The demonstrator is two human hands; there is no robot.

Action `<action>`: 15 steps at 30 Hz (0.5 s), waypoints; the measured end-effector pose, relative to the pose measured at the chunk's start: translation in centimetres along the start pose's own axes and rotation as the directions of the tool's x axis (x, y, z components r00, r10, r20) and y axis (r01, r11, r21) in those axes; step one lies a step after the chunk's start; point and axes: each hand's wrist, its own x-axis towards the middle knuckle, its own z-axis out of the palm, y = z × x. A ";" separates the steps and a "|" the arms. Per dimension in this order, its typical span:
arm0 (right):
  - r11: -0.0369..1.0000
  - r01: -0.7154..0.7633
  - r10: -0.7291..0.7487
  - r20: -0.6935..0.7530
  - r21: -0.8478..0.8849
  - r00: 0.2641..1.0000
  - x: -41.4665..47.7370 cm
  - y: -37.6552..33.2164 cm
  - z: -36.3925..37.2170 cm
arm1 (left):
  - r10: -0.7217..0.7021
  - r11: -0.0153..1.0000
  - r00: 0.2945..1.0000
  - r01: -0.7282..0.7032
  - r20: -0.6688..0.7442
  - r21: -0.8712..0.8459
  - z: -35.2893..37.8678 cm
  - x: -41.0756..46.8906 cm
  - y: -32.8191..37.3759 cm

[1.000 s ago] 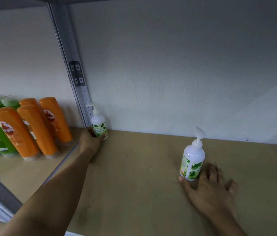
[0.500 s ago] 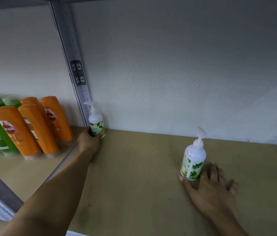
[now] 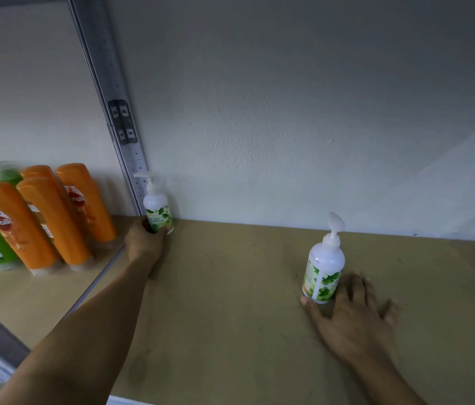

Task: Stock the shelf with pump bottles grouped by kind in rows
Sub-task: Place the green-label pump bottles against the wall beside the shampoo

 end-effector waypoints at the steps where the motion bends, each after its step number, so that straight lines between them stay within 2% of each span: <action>1: 1.000 0.000 0.000 0.004 -0.004 1.000 0.0 0.0 0.0 | 0.000 1.000 1.000 0.000 -0.006 -0.004 0.0 0.0 0.0; 15: 1.000 0.004 -0.004 -0.022 0.004 1.000 0.0 0.0 0.3 | -0.002 1.000 1.000 0.002 -0.009 0.019 0.0 0.0 0.2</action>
